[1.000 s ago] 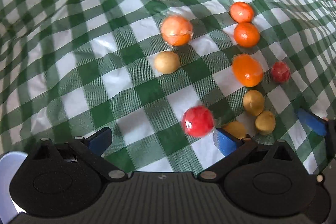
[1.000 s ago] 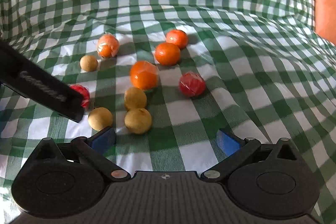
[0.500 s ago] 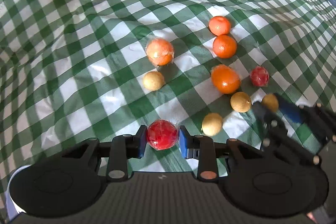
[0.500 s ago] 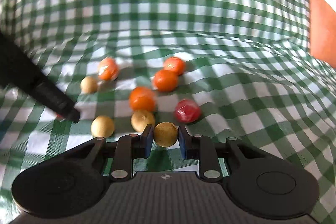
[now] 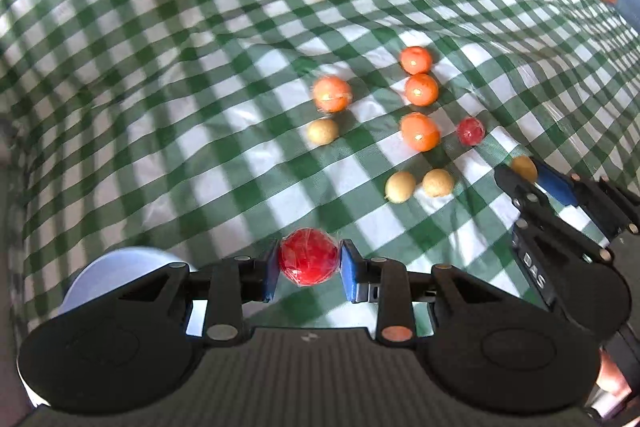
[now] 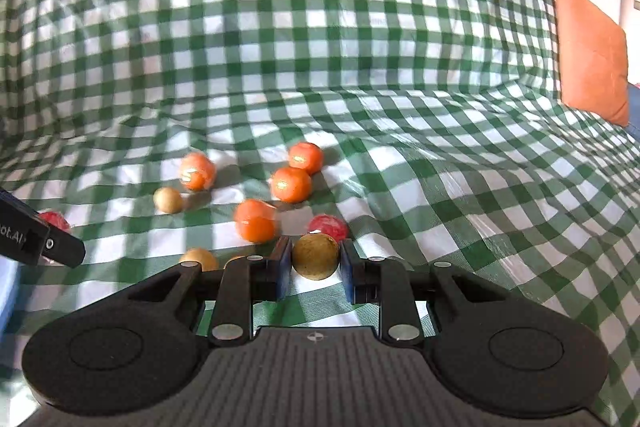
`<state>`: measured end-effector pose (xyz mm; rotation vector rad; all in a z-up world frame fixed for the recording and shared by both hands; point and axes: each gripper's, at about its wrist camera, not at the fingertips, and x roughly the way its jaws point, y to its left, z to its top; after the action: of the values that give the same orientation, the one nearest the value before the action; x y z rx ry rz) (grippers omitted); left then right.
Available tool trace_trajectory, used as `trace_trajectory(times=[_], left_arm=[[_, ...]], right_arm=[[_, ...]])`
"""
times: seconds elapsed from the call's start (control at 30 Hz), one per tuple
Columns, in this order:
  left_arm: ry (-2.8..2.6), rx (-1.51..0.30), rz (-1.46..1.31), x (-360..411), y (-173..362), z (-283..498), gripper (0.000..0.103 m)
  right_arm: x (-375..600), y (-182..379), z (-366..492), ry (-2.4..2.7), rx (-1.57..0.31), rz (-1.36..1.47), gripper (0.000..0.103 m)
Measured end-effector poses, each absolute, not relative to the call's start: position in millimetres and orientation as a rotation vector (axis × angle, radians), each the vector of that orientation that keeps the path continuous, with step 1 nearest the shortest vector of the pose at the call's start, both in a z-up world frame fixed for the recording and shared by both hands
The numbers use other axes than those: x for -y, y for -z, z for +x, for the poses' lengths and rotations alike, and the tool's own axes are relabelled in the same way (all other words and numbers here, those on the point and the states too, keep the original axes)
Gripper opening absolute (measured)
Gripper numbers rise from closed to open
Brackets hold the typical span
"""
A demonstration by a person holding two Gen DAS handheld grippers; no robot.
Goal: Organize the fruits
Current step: 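Carry both fruits over the blue plate and open both grippers to drop them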
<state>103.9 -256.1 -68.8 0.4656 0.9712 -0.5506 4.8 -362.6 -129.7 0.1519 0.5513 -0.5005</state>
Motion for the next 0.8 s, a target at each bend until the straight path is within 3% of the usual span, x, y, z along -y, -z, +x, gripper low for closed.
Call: trace_trajectory(times=[0.47,0.8], left_arm=[[0.359,-0.973,0.32,89.3,23.6,78.7,0.035],[0.322,-0.982,0.206,15.3,15.3,74.4,0.035]], right_arm=[[219.0,79.2,-31.0,0.155,-0.634,0.16,0.027],[148.1,47.3,-20.8,-0.012,-0.639,0.065,0.027]])
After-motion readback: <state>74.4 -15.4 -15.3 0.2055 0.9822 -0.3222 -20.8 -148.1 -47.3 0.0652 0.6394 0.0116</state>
